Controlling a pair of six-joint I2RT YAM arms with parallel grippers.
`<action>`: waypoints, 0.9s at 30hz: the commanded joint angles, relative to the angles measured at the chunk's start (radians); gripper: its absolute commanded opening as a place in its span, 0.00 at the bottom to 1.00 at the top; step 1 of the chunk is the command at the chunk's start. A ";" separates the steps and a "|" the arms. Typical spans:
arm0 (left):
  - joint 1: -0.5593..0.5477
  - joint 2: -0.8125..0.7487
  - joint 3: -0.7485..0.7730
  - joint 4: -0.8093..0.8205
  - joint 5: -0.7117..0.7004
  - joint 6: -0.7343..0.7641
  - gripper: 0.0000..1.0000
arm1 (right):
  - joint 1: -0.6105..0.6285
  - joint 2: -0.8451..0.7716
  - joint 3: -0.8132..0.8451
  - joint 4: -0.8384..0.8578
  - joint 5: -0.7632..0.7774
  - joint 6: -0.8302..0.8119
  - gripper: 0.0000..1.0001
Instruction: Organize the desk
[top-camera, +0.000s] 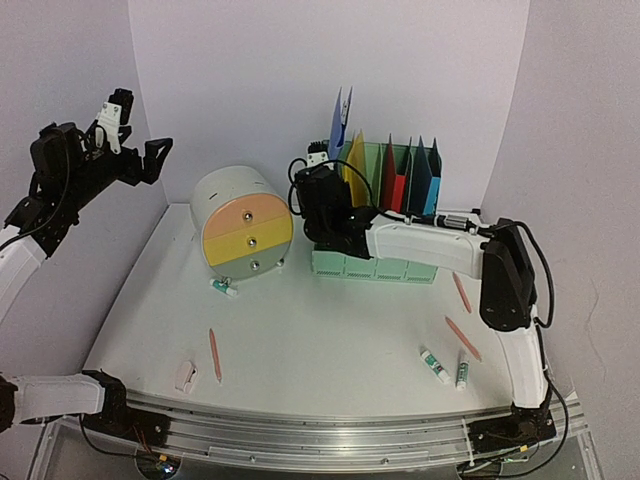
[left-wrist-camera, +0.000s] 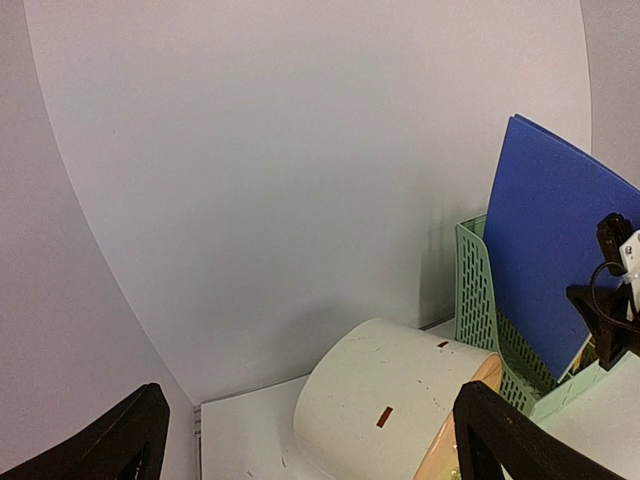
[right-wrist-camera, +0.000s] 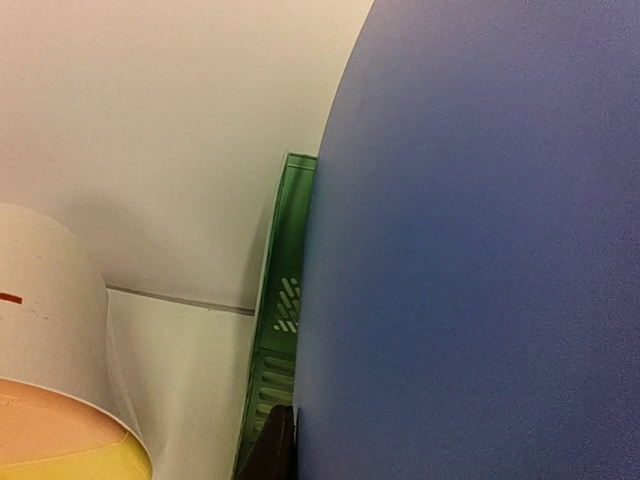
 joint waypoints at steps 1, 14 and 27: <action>0.001 -0.008 0.007 0.046 -0.008 0.006 1.00 | -0.034 0.018 0.046 0.055 -0.033 0.052 0.00; 0.001 -0.005 0.002 0.050 -0.017 0.013 1.00 | -0.045 0.051 -0.021 -0.002 -0.085 0.198 0.00; 0.001 -0.008 -0.009 0.050 -0.005 -0.001 1.00 | -0.039 0.000 -0.085 -0.272 -0.090 0.319 0.00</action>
